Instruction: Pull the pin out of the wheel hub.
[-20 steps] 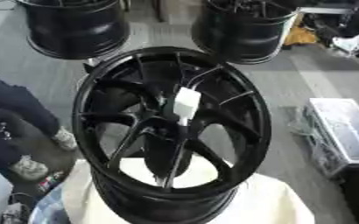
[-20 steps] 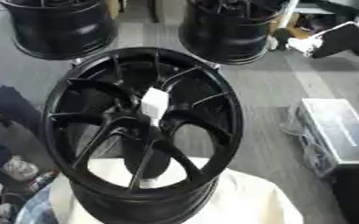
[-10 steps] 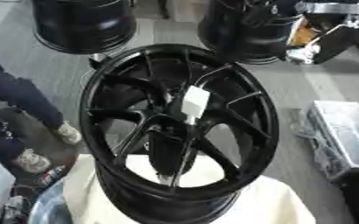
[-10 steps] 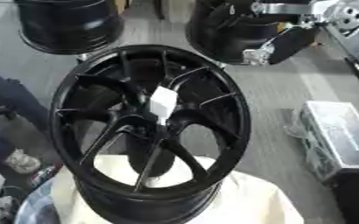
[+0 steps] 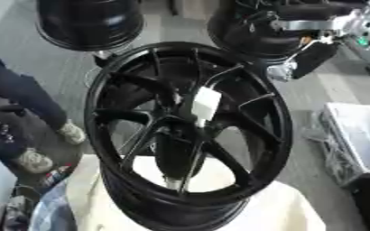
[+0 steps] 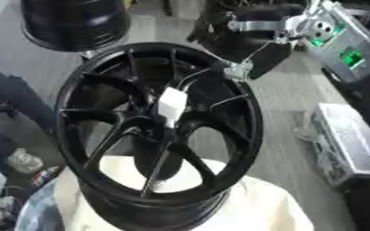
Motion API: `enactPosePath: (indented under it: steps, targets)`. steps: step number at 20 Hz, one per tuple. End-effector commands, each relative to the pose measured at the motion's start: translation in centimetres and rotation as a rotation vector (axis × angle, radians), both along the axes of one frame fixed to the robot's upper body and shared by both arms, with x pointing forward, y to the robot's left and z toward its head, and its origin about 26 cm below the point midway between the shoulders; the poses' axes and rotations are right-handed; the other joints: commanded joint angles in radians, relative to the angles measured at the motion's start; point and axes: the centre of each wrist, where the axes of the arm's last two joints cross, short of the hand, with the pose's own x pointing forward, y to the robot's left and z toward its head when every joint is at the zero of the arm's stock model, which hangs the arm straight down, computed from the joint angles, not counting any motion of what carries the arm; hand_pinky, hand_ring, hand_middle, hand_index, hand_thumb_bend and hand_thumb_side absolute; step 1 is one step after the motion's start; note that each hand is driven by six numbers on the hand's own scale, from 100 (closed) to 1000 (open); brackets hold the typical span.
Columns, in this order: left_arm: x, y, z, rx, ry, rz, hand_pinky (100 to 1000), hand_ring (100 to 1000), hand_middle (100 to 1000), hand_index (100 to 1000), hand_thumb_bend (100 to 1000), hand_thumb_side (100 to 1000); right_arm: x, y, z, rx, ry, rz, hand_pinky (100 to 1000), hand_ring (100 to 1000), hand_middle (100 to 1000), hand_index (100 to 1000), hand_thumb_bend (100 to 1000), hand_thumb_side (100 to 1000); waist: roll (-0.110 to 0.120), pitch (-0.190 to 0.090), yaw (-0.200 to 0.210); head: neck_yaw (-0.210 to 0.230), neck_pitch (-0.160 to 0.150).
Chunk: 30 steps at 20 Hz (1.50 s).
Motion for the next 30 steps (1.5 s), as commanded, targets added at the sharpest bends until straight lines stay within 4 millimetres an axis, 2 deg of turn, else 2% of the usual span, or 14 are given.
enactPosePath:
  steps: [1,2,5,30]
  targets:
    - [0.1,0.1,1.4,0.037,-0.038,-0.010,722,586,566,667,100,886,-0.1,0.3,1.0,-0.238,-0.096,0.229,864,891,908,957,108,421,0.006,-0.008,0.001,-0.004,-0.002]
    - [0.1,0.1,1.4,0.037,-0.038,-0.010,722,586,566,667,100,886,-0.1,0.5,0.9,-0.245,-0.100,0.237,865,892,910,958,112,365,0.006,-0.008,0.002,-0.005,-0.002]
    - [0.1,0.0,1.4,0.037,-0.039,-0.013,722,586,566,667,100,886,-0.3,1.1,0.5,-0.274,-0.116,0.263,866,895,912,957,127,319,0.007,-0.007,0.003,-0.006,-0.002]
    - [0.2,-0.1,1.3,0.035,-0.042,-0.023,725,588,567,668,100,889,-0.3,3.7,-2.9,-0.354,-0.122,0.365,860,883,877,939,100,270,0.011,0.001,0.011,-0.011,-0.002]
